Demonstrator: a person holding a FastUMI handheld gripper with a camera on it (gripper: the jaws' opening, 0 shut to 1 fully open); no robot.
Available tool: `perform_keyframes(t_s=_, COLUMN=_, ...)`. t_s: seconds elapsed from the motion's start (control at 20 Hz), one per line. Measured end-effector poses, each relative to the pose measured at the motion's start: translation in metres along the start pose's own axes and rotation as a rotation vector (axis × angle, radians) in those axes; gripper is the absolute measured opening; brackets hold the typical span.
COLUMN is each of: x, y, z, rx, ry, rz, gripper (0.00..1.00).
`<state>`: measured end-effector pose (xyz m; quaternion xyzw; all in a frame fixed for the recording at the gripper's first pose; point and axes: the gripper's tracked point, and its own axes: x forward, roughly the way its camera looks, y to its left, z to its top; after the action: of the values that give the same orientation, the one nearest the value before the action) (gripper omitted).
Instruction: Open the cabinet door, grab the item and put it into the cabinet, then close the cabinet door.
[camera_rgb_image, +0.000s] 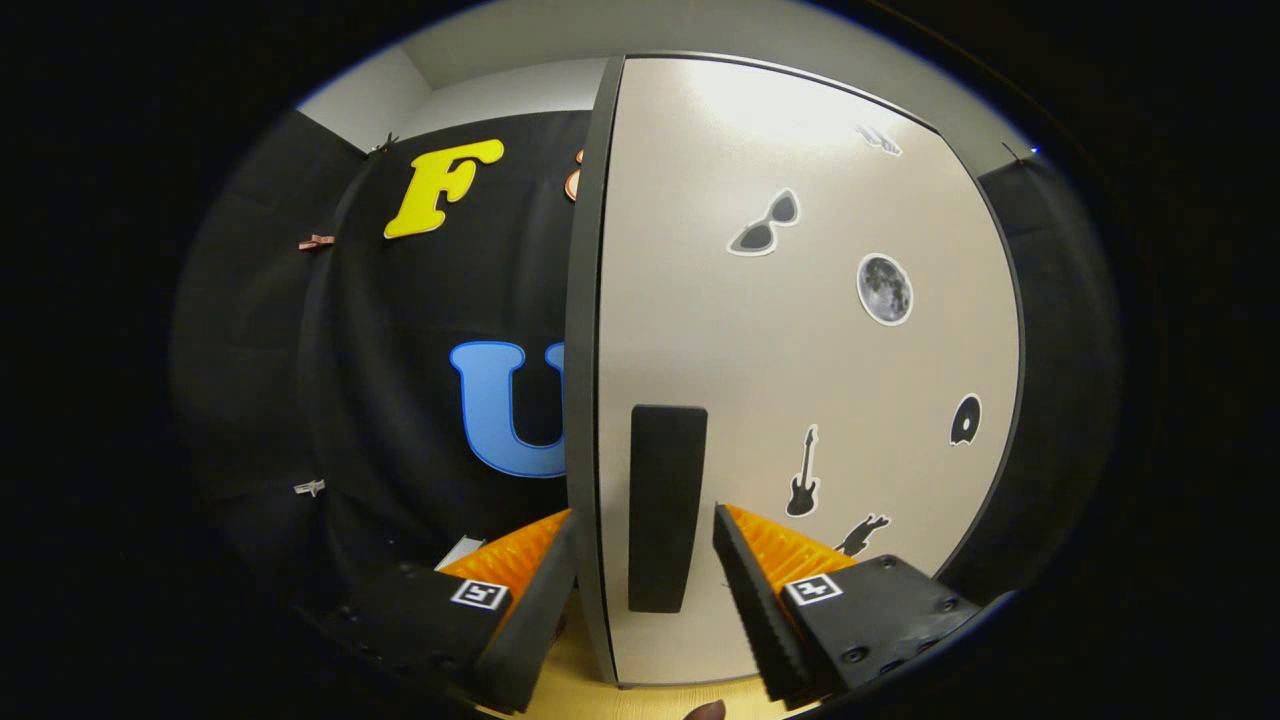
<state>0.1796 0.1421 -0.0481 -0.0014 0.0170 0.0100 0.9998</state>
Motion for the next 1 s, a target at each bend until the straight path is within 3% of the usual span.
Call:
perform_keyframes(t_s=0.05, x=0.005, y=-0.001, z=0.001, rx=-0.017, ry=-0.009, rz=-0.015, gripper=0.75)
perform_keyframes(t_s=0.1, x=0.007, y=-0.008, z=0.003, rx=-0.044, ry=-0.022, rz=-0.049, gripper=0.71)
perform_keyframes(t_s=0.15, x=0.008, y=-0.013, z=0.003, rx=-0.065, ry=-0.027, rz=-0.073, gripper=0.58)
perform_keyframes(t_s=0.25, x=0.012, y=-0.01, z=-0.003, rx=-0.046, ry=-0.006, rz=-0.066, gripper=0.44)
perform_keyframes(t_s=0.3, x=0.008, y=-0.01, z=0.003, rx=-0.02, ry=-0.027, rz=-0.063, gripper=0.45)
perform_keyframes(t_s=0.45, x=0.013, y=-0.012, z=0.0, rx=-0.019, ry=-0.019, rz=-0.057, gripper=0.27)
perform_keyframes(t_s=0.55, x=0.011, y=-0.012, z=-0.001, rx=-0.004, ry=0.002, rz=-0.038, gripper=0.22)
perform_keyframes(t_s=1.0, x=-0.021, y=-0.012, z=-0.001, rx=0.018, ry=0.031, rz=0.051, gripper=0.22)
